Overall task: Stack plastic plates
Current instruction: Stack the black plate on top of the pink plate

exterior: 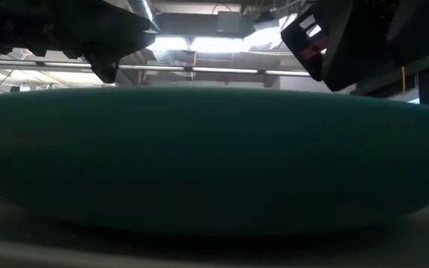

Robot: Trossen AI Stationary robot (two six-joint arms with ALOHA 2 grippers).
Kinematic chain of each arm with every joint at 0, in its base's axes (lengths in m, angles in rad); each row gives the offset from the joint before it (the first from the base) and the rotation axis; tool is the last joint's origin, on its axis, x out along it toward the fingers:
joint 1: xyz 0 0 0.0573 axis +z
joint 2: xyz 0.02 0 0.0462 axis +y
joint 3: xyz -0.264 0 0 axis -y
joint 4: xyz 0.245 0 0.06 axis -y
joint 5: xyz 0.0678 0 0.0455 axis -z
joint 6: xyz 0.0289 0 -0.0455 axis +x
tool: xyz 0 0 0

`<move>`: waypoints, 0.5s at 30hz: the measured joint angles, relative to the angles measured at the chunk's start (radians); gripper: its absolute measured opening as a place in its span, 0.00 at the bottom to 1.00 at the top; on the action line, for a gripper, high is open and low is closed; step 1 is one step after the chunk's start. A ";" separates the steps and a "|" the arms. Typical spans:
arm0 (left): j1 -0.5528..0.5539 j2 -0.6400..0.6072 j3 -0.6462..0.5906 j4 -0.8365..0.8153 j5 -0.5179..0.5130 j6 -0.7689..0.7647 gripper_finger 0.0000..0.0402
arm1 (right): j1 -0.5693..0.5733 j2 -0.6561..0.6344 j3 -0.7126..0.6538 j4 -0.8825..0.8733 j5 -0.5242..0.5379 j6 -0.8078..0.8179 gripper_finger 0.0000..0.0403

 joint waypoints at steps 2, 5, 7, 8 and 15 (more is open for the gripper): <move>0.000 0.000 0.000 0.000 0.000 0.000 0.25 | 0.000 -0.018 -0.001 -0.035 -0.025 0.008 0.34; 0.000 0.000 0.000 0.000 0.002 -0.001 0.25 | 0.001 -0.074 -0.001 -0.115 -0.050 0.060 0.36; -0.001 0.000 0.000 -0.002 0.008 -0.001 0.25 | 0.012 -0.116 0.000 -0.189 -0.049 0.103 0.36; -0.001 0.000 0.000 -0.003 0.009 -0.001 0.25 | 0.020 -0.138 0.000 -0.232 -0.040 0.118 0.36; -0.001 0.000 0.000 -0.013 0.011 -0.001 0.25 | 0.124 -0.256 -0.004 -0.483 0.167 0.261 0.36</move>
